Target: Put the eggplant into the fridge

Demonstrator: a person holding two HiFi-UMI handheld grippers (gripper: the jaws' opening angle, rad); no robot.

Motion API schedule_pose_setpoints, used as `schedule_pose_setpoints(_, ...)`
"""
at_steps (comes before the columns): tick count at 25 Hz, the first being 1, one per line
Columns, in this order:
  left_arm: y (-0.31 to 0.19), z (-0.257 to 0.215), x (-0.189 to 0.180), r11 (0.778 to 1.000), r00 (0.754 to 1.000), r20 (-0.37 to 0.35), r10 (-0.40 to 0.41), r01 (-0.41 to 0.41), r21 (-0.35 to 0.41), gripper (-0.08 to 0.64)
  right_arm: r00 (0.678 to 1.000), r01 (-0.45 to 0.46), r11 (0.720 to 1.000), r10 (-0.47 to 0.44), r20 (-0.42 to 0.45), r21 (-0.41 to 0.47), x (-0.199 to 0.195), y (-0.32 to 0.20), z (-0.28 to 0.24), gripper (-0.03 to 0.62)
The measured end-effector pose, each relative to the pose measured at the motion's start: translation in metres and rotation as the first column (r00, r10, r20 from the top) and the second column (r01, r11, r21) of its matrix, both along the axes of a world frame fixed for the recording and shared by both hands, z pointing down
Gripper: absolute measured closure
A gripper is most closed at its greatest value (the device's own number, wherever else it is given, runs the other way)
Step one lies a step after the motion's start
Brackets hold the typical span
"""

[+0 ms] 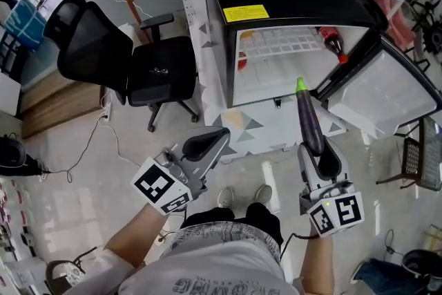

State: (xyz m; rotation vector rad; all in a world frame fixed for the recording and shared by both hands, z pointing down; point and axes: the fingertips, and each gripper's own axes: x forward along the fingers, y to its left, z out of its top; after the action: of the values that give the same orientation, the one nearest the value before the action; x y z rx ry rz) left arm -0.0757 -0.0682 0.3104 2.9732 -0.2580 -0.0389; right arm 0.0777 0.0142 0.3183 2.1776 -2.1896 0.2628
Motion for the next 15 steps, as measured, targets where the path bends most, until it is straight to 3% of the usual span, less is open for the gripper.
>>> schedule_pose_setpoints(15, -0.028, 0.001, 0.049, 0.997, 0.996, 0.049, -0.079, 0.078, 0.007, 0.552, 0.998, 0.055, 0.998, -0.054, -0.014, 0.031, 0.073, -0.073, 0.003, 0.4)
